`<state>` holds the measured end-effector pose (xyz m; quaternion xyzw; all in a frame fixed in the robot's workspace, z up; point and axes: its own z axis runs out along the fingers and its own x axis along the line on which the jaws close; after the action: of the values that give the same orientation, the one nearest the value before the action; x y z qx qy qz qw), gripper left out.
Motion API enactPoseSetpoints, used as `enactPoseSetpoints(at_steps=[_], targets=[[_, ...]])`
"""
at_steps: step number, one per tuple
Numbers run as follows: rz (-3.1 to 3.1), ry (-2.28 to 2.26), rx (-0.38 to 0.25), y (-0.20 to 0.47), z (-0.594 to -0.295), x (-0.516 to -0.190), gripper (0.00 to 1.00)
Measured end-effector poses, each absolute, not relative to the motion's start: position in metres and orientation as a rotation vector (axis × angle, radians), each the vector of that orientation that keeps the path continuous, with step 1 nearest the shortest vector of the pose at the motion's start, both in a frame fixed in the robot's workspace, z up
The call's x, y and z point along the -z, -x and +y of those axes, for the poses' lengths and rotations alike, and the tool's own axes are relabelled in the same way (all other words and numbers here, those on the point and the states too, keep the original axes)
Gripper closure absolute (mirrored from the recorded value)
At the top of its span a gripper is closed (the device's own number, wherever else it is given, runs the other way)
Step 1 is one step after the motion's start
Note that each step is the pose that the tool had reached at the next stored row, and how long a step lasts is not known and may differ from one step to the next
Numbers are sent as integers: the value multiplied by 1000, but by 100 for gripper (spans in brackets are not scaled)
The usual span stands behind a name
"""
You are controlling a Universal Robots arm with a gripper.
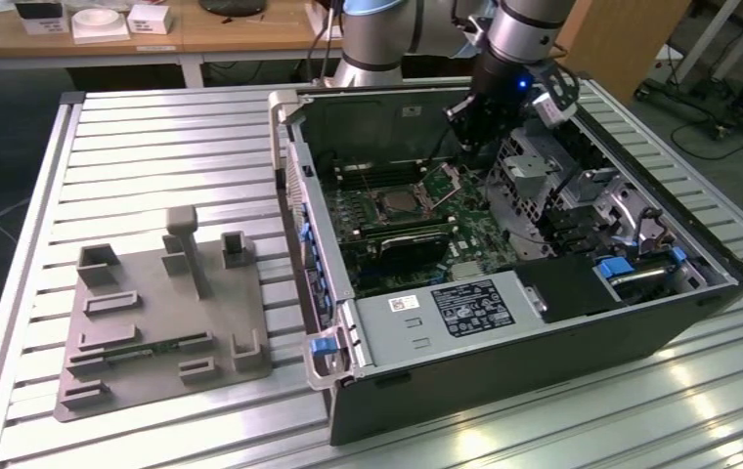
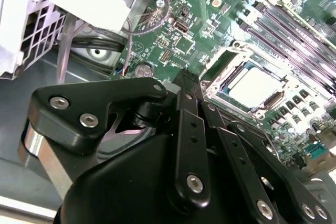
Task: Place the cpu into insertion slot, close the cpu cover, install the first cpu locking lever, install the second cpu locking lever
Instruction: 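Close the cpu cover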
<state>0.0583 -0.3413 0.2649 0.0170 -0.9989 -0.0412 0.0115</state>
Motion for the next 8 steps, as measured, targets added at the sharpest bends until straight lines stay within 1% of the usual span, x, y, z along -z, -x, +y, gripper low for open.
enactPoseSetpoints(at_steps=[8], targets=[[-3115,-55,128,-58,-342,-251,89]])
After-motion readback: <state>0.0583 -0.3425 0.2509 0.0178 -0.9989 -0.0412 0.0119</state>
